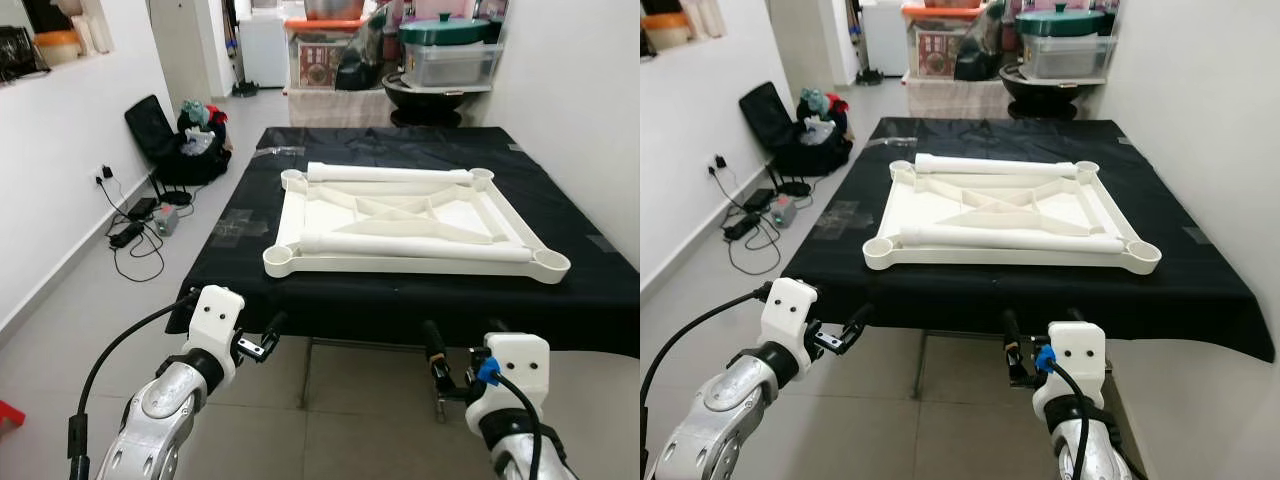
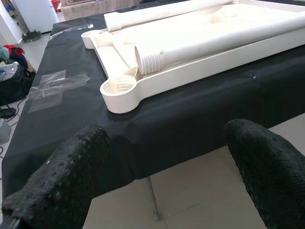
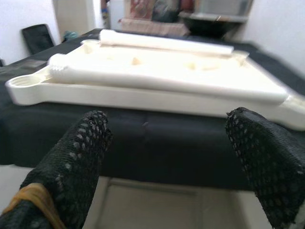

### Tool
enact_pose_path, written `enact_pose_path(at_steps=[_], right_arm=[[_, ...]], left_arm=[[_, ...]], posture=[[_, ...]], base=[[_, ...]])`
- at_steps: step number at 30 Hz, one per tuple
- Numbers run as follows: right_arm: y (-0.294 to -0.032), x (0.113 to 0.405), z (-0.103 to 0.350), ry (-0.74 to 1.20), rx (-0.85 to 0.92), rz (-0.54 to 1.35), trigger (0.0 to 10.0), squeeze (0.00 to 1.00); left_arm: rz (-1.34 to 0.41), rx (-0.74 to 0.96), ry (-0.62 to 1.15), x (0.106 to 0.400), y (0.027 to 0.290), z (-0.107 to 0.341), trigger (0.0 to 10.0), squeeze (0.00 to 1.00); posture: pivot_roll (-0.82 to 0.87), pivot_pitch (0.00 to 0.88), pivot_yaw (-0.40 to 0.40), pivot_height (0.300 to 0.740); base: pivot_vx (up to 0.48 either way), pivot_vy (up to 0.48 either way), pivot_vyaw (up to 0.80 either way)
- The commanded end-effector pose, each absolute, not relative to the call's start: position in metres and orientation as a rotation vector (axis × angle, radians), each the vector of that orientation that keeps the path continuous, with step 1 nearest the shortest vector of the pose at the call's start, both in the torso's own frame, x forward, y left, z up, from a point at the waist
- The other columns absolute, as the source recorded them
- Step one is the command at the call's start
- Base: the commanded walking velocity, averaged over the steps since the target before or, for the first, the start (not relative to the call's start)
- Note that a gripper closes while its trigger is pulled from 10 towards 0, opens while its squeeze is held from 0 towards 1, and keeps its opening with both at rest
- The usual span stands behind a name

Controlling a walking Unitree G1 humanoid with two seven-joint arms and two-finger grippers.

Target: Building children table

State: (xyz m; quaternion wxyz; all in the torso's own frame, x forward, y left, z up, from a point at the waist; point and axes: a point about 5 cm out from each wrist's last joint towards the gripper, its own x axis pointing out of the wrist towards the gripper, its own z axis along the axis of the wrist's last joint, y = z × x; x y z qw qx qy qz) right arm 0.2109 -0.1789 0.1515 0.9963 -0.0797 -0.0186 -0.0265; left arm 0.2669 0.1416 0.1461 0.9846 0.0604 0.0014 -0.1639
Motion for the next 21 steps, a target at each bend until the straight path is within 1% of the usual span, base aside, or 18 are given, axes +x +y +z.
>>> enact_pose_path(at_steps=[1,2,8,15,17,21], right_arm=[[-0.189,0.213,0.154,-0.067,-0.215,-0.114,10.0,0.0],[-0.2,0.218,0.164,-0.131,-0.269,-0.166,10.0,0.0],[-0.204,0.227,0.178,-0.209,-0.356,-0.203,10.0,0.0],[-0.192,0.232,0.172,-0.195,-0.31,-0.11,10.0,0.0],[-0.188,0.235,0.171,-0.201,-0.303,-0.103,10.0,0.0],[-0.185,0.237,0.17,-0.209,-0.293,-0.09,10.0,0.0]], left_arm=[[-0.318,0.135,0.016,0.264,0.146,0.144,10.0,0.0],[-0.313,0.164,-0.006,0.262,0.147,0.145,10.0,0.0],[-0.31,0.184,-0.043,0.262,0.145,0.148,10.0,0.0],[-0.311,0.205,-0.071,0.263,0.149,0.15,10.0,0.0],[-0.32,0.138,-0.092,0.265,0.15,0.155,10.0,0.0],[-0.328,0.093,-0.126,0.268,0.15,0.16,10.0,0.0]], posture=[[0.0,0.0,-0.022,0.74],[0.0,0.0,-0.021,0.74],[0.0,0.0,-0.022,0.74],[0.01,0.0,-0.029,0.74],[0.01,0.0,-0.023,0.74],[0.01,0.0,-0.015,0.74]], base=[[0.0,0.0,0.0],[0.0,0.0,0.0],[0.0,0.0,0.0],[0.0,0.0,0.0],[0.0,0.0,0.0],[0.0,0.0,0.0]])
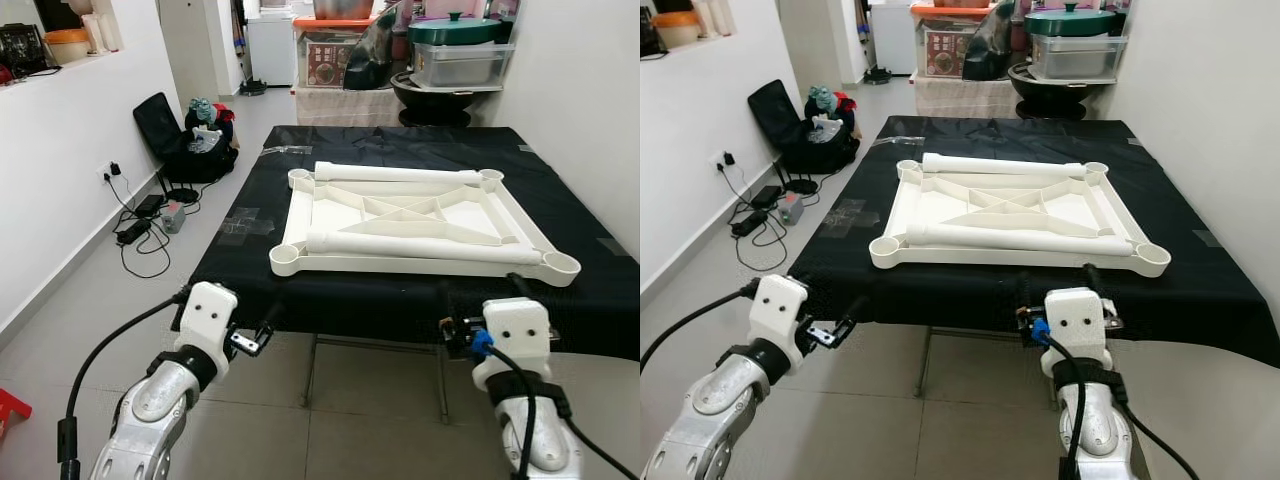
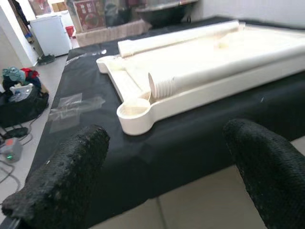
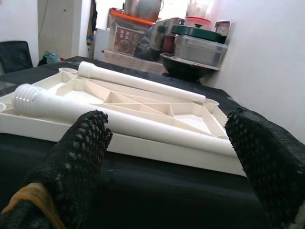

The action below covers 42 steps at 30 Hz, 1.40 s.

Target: Building children table

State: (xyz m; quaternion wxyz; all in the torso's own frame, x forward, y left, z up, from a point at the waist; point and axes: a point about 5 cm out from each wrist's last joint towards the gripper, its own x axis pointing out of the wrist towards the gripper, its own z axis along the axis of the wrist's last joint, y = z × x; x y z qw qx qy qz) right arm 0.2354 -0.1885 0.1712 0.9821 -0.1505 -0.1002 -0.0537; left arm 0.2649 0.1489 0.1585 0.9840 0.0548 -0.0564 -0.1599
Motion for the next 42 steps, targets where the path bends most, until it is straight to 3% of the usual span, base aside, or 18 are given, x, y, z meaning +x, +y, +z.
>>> enact_pose_path(at_steps=[1,17,22,33,38,39,42], right_arm=[[-0.185,0.237,0.17,-0.209,-0.293,-0.09,10.0,0.0],[-0.183,0.25,0.17,-0.211,-0.266,-0.062,10.0,0.0],[-0.183,0.256,0.169,-0.187,-0.122,-0.069,10.0,0.0],[-0.178,0.267,0.181,-0.224,-0.004,-0.009,10.0,0.0],[-0.177,0.274,0.19,-0.225,0.181,0.02,10.0,0.0],[-0.174,0.276,0.205,-0.262,0.391,0.025,10.0,0.0],[-0.173,0.277,0.217,-0.296,0.475,0.041,10.0,0.0]], left_arm=[[-0.328,0.093,-0.126,0.268,0.15,0.16,10.0,0.0],[-0.387,0.09,-0.176,0.272,0.143,0.165,10.0,0.0],[-0.433,0.135,-0.211,0.274,0.143,0.169,10.0,0.0],[-0.471,0.16,-0.24,0.277,0.142,0.174,10.0,0.0],[-0.562,0.203,-0.266,0.275,0.135,0.18,10.0,0.0],[-0.632,0.257,-0.262,0.275,0.137,0.185,10.0,0.0],[-0.656,0.273,-0.264,0.278,0.141,0.19,10.0,0.0]], posture=[[0.01,0.0,-0.015,0.74],[0.01,0.0,-0.013,0.74],[0.02,0.0,-0.013,0.74],[0.02,0.0,-0.009,0.74],[0.03,0.0,-0.016,0.74],[0.03,0.0,-0.01,0.74],[0.03,0.0,-0.003,0.74]], base=[[0.0,0.0,0.0],[0.405,0.0,0.0],[0.48,0.0,0.0],[0.48,0.0,0.0],[0.271,0.0,0.0],[0.0,0.0,0.0],[0.0,0.0,0.0]])
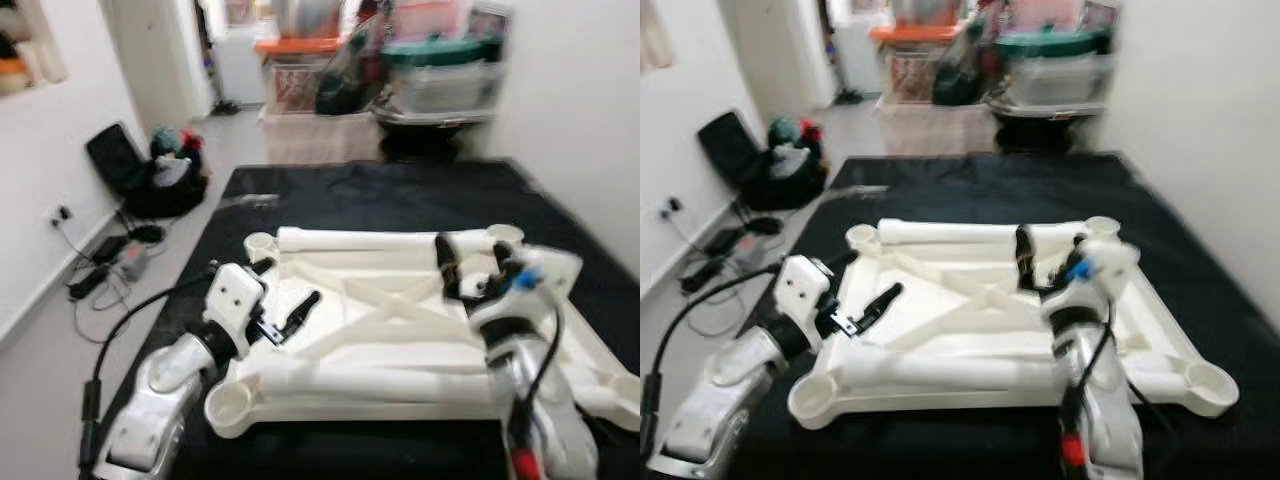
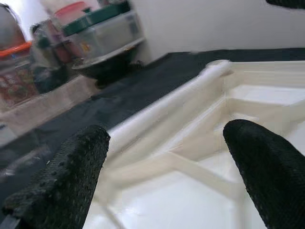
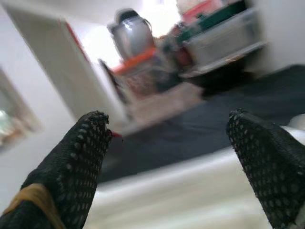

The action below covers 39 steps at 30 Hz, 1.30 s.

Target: Building children table

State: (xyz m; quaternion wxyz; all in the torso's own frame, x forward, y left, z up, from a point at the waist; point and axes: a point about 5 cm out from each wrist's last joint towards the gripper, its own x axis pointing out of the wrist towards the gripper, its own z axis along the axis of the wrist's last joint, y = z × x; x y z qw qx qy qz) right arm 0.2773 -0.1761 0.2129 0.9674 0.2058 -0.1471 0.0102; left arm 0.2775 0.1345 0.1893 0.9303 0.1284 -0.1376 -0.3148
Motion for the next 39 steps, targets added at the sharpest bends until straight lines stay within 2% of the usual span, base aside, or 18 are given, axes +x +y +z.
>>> enact_pose_path(at_steps=[1,5,20,24,29,33,39], right_arm=[[-0.172,0.277,0.226,-0.32,0.507,0.059,10.0,0.0],[-0.171,0.275,0.241,-0.355,0.592,0.12,10.0,0.0],[-0.17,0.271,0.24,-0.305,0.527,0.181,10.0,0.0],[-0.169,0.272,0.237,-0.272,0.515,0.18,10.0,0.0],[-0.169,0.273,0.237,-0.258,0.505,0.174,10.0,0.0],[-0.185,0.275,0.226,-0.212,0.395,0.024,10.0,0.0],[-0.196,0.271,0.224,-0.21,0.347,-0.057,10.0,0.0]], left_arm=[[-0.667,0.283,-0.271,0.279,0.144,0.194,10.0,0.0],[-0.681,0.318,-0.287,0.285,0.152,0.204,10.0,0.0],[-0.681,0.26,-0.285,0.284,0.149,0.207,10.0,0.0],[-0.678,0.229,-0.266,0.285,0.149,0.205,10.0,0.0],[-0.659,0.216,-0.278,0.285,0.15,0.206,10.0,0.0],[-0.583,0.178,-0.283,0.293,0.158,0.209,10.0,0.0],[-0.559,0.18,-0.271,0.296,0.162,0.208,10.0,0.0]], posture=[[0.03,0.0,0.001,0.74],[0.02,0.0,0.007,0.74],[0.02,0.0,-0.008,0.74],[0.03,0.0,-0.013,0.74],[0.02,0.0,-0.014,0.74],[0.02,0.0,-0.011,0.74],[0.01,0.0,-0.008,0.74]], base=[[0.0,0.0,0.0],[0.0,0.0,0.0],[0.0,0.0,0.0],[-0.48,0.0,0.0],[0.0,0.0,0.0],[0.0,0.0,0.0],[0.0,0.0,0.0]])
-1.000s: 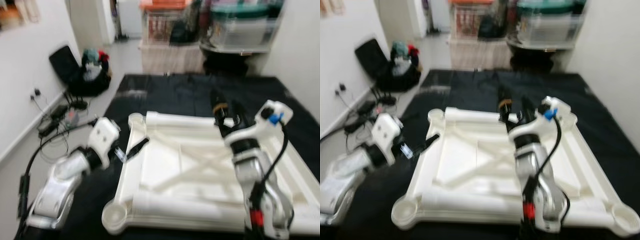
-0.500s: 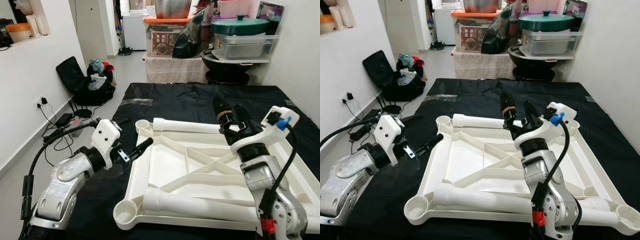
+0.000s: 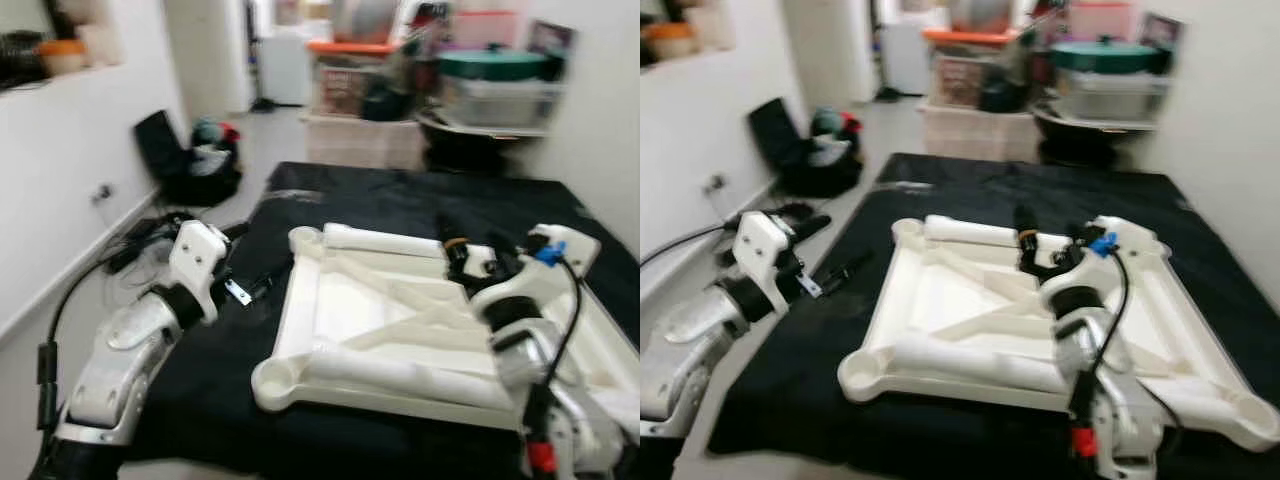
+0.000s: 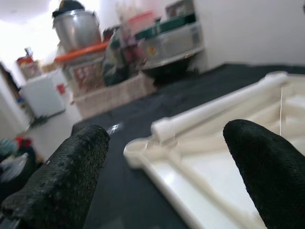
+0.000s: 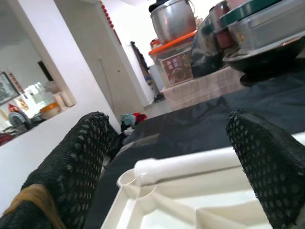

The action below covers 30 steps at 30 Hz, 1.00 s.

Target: Building children table

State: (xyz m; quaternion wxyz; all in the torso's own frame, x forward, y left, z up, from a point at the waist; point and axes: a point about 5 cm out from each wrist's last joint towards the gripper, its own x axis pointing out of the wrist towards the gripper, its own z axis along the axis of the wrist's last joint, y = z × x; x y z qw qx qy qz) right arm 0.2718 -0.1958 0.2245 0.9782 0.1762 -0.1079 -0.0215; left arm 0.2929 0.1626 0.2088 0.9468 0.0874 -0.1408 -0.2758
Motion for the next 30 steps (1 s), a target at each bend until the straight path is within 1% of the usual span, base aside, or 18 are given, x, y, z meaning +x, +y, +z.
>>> enact_pose_path(at_steps=[1,6,7,8,10,11,15,17,18,20,21,23,26,28,29,30], right_arm=[[-0.197,0.271,0.224,-0.21,0.348,-0.07,10.0,0.0],[-0.205,0.27,0.223,-0.213,0.36,-0.133,10.0,0.0],[-0.217,0.268,0.221,-0.222,0.407,-0.224,10.0,0.0],[-0.217,0.268,0.221,-0.222,0.407,-0.224,10.0,0.0],[-0.246,0.262,0.219,-0.256,0.463,-0.401,10.0,0.0],[-0.246,0.262,0.219,-0.256,0.463,-0.401,10.0,0.0],[-0.281,0.249,0.224,-0.326,0.469,-0.576,10.0,0.0],[-0.288,0.245,0.225,-0.344,0.459,-0.612,10.0,0.0],[-0.288,0.245,0.225,-0.344,0.459,-0.612,10.0,0.0],[-0.306,0.235,0.216,-0.29,0.404,-0.743,10.0,0.0],[-0.306,0.235,0.216,-0.29,0.404,-0.743,10.0,0.0],[-0.329,0.219,0.194,-0.224,0.514,-0.918,10.0,0.0],[-0.334,0.216,0.192,-0.227,0.541,-0.942,10.0,0.0],[-0.342,0.211,0.196,-0.238,0.508,-0.967,10.0,0.0],[-0.342,0.211,0.196,-0.238,0.508,-0.967,10.0,0.0],[-0.349,0.207,0.198,-0.236,0.482,-0.989,10.0,0.0]], left_arm=[[-0.559,0.179,-0.268,0.296,0.162,0.208,10.0,0.0],[-0.561,0.177,-0.265,0.296,0.16,0.207,10.0,0.0],[-0.56,0.173,-0.264,0.296,0.16,0.206,10.0,0.0],[-0.56,0.173,-0.264,0.296,0.16,0.206,10.0,0.0],[-0.556,0.18,-0.257,0.295,0.161,0.203,10.0,0.0],[-0.556,0.18,-0.257,0.295,0.161,0.203,10.0,0.0],[-0.554,0.174,-0.253,0.295,0.161,0.201,10.0,0.0],[-0.553,0.173,-0.252,0.295,0.16,0.2,10.0,0.0],[-0.553,0.173,-0.252,0.295,0.16,0.2,10.0,0.0],[-0.554,0.172,-0.247,0.295,0.159,0.198,10.0,0.0],[-0.554,0.172,-0.247,0.295,0.159,0.198,10.0,0.0],[-0.558,0.172,-0.242,0.296,0.158,0.197,10.0,0.0],[-0.558,0.173,-0.241,0.297,0.158,0.196,10.0,0.0],[-0.556,0.174,-0.236,0.297,0.159,0.195,10.0,0.0],[-0.556,0.174,-0.236,0.297,0.159,0.195,10.0,0.0],[-0.556,0.174,-0.234,0.297,0.159,0.194,10.0,0.0]], posture=[[0.01,0.0,-0.007,0.74],[0.01,0.0,-0.009,0.74],[0.01,0.0,-0.013,0.74],[0.01,0.0,-0.013,0.74],[0.01,0.0,-0.015,0.74],[0.01,0.0,-0.015,0.74],[0.0,0.0,-0.015,0.74],[0.0,0.0,-0.015,0.74],[0.0,0.0,-0.015,0.74],[-0.01,0.0,-0.012,0.74],[-0.01,0.0,-0.012,0.74],[-0.01,0.0,-0.015,0.74],[-0.01,0.0,-0.014,0.74],[-0.01,0.0,-0.012,0.74],[-0.01,0.0,-0.012,0.74],[-0.01,0.0,-0.012,0.74]], base=[[0.0,0.0,0.0],[0.0,0.0,0.0],[0.0,0.0,0.0],[0.0,0.0,0.0],[0.0,0.0,0.0],[0.0,0.0,0.0],[0.0,0.0,0.0],[0.0,0.0,0.0],[0.0,0.0,0.0],[0.0,0.0,0.0],[0.0,0.0,0.0],[0.0,0.0,0.0],[0.0,0.0,0.0],[0.0,0.0,0.0],[0.0,0.0,0.0],[0.0,0.0,0.0]])
